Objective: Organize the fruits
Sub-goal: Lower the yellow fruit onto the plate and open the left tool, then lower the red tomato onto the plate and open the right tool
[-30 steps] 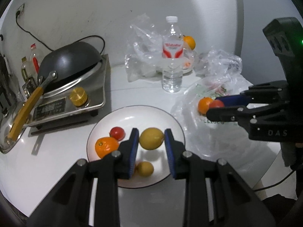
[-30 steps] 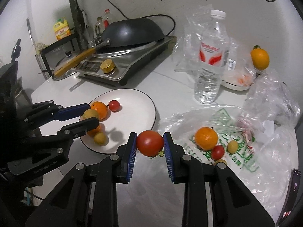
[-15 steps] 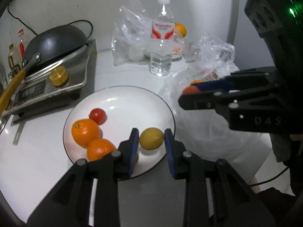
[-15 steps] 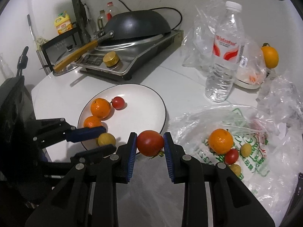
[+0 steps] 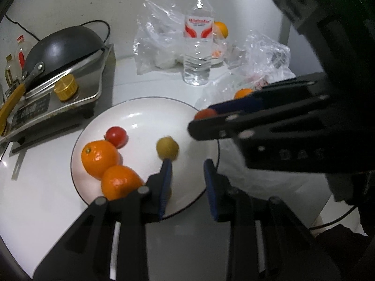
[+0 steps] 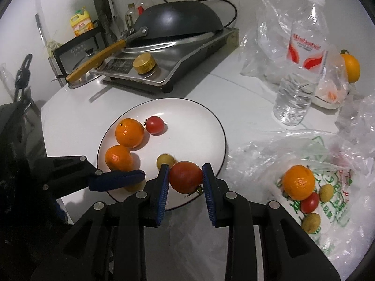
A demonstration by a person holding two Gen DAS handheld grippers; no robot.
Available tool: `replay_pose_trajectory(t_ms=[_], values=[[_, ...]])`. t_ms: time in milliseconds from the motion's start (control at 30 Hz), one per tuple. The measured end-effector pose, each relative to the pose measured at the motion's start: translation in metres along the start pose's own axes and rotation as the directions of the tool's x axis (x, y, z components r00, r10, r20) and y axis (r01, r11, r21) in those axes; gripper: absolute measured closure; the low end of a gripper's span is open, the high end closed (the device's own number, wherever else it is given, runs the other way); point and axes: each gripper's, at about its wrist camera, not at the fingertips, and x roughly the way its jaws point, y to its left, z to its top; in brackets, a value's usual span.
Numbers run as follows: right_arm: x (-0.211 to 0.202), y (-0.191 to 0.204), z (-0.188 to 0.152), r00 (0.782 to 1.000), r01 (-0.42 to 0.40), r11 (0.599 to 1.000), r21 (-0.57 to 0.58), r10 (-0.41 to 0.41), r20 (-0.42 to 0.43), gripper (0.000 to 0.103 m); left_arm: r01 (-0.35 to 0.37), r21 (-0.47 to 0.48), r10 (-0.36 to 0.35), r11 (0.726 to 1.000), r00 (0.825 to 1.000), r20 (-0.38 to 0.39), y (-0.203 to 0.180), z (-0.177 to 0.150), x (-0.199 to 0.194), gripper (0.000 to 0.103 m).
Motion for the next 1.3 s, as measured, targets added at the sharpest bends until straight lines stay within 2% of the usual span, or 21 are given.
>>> replay_pose_trajectory(t_ms=[433,667,1033,1300], values=[[0.028,0.009,0.001,0.997,-0.007,1.0,0.007,0.008,-0.074,0.073,-0.038,-0.045,0.04,0.998,0.999,0.035,0.02,-0.006,-0.021,0.073],[0.029,0.009,-0.003,0.996,0.01,1.0,0.018,-0.009,-0.085,0.073,-0.073,-0.073,0.076,0.995,0.996,0.038,0.027,-0.009,-0.028,0.073],[0.002,0.007,-0.008,0.999,0.005,1.0,0.02,-0.004,-0.038,0.072,-0.133,-0.094,0.138,0.987,0.99,0.043,0.025,-0.006,-0.036,0.07],[-0.023,-0.002,-0.013,1.0,-0.011,1.0,0.016,0.011,0.003,0.072,-0.163,-0.116,0.169,0.98,0.984,0.05,0.015,-0.001,-0.042,0.064]])
